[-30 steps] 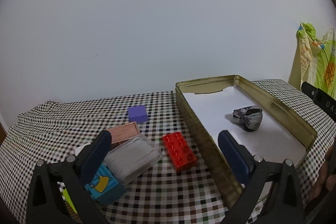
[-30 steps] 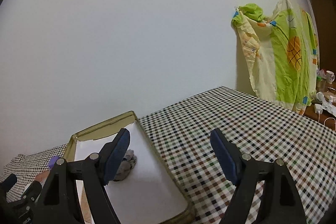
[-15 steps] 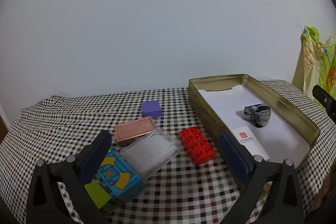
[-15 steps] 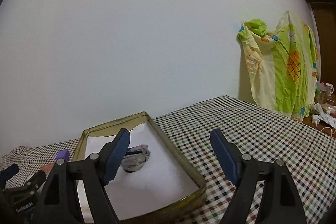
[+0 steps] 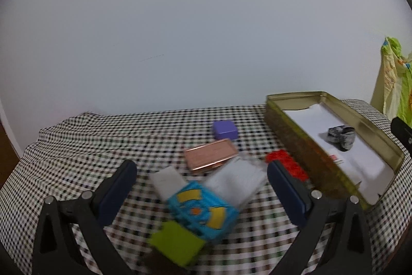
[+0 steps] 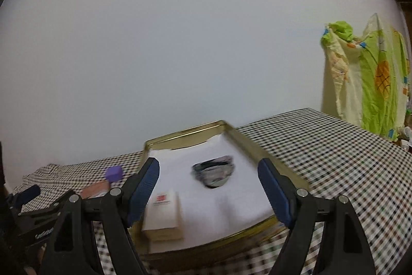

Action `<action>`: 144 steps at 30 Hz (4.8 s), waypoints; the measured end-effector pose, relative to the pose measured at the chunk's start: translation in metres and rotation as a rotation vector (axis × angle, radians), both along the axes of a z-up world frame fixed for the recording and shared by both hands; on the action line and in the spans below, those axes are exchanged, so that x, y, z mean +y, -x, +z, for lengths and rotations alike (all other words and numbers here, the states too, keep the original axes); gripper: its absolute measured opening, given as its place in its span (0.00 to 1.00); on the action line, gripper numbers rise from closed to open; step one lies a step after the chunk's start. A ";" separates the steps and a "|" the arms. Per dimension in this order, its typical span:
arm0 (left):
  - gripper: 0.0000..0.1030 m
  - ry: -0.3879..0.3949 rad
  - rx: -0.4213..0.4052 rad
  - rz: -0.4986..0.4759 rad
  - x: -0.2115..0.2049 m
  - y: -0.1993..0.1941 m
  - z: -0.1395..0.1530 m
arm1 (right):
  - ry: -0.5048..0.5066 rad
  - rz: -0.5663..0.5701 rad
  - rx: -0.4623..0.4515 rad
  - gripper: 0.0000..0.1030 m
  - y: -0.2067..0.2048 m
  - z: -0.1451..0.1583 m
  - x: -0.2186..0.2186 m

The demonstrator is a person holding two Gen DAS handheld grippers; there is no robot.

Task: Organize rigid objects
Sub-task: 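Move both open grippers back toward the pile of objects, then grasp the brown comb with the right gripper and lift it, then grasp the green toy brick with the left gripper, then carry the green brick and brown comb into the gold tin, release both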

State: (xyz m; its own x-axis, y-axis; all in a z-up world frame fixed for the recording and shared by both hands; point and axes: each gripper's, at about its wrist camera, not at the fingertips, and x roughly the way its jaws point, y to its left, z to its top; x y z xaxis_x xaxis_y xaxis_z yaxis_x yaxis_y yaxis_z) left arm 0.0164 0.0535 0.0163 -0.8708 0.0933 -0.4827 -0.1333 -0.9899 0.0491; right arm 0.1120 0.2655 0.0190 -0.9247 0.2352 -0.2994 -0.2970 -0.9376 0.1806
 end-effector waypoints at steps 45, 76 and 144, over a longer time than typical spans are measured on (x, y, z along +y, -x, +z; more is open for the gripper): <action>0.99 0.017 -0.154 0.308 -0.150 0.043 -0.019 | -0.185 0.712 -0.570 0.40 0.046 -0.064 -0.225; 0.97 0.297 -0.101 -0.502 -0.037 -0.021 -0.029 | 0.010 0.461 -0.224 0.27 0.058 -0.006 -0.072; 0.41 -0.192 -0.066 -0.347 0.161 0.002 0.020 | -0.026 0.122 -0.188 0.27 0.065 -0.008 0.107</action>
State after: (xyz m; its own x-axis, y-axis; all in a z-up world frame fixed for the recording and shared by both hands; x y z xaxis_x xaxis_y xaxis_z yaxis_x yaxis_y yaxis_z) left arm 0.0146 0.2143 0.0363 -0.7398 0.4700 -0.4815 -0.4577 -0.8760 -0.1520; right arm 0.0467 0.3728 0.0113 -0.8751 0.1349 -0.4647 -0.2073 -0.9723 0.1081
